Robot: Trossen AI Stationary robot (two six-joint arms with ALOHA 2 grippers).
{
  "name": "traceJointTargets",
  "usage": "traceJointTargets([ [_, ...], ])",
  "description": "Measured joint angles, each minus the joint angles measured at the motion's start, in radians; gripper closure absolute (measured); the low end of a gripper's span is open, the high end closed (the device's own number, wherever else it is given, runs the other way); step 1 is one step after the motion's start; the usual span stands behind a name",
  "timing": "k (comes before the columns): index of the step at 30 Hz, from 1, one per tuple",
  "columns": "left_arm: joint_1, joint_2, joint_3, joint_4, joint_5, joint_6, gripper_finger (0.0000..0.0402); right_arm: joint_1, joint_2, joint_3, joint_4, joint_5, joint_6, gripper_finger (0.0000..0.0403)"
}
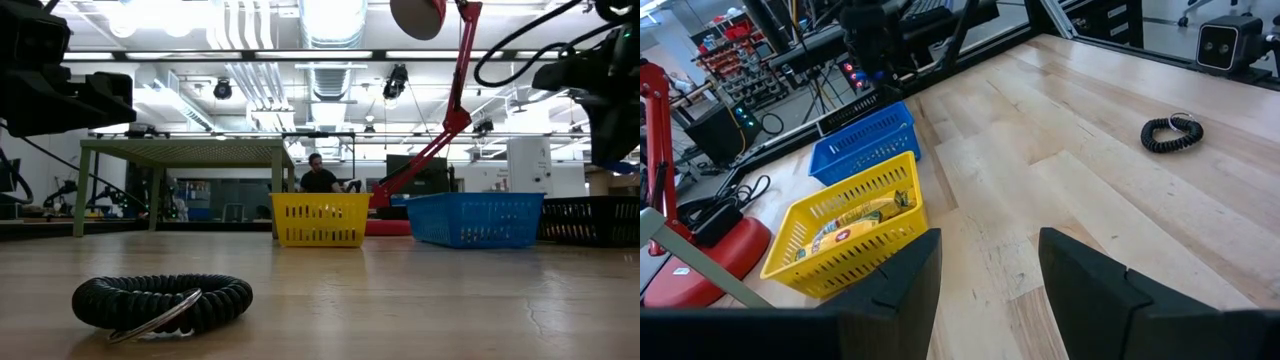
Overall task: Pick & Place Office Desk Supplies
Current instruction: Put the blue spring keychain into the black basket
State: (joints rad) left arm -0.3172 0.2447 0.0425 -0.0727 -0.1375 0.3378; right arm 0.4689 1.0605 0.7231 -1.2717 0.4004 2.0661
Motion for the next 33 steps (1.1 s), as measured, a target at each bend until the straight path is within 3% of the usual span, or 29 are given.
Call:
traceJointTargets([
  [16,0.0,0.0,0.0,0.0,0.0,0.003,0.0229,-0.202,-0.001,0.011,0.059,-0.017,-0.285,0.0364],
  [27,0.0,0.0,0.0,0.0,0.0,0.003,0.0229,-0.349,-0.001,-0.012,0.163,-0.064,-0.552,0.0364],
  [33,0.0,0.0,0.0,0.0,0.0,0.003,0.0228,-0.42,0.003,-0.036,0.187,-0.139,-0.599,0.0364],
])
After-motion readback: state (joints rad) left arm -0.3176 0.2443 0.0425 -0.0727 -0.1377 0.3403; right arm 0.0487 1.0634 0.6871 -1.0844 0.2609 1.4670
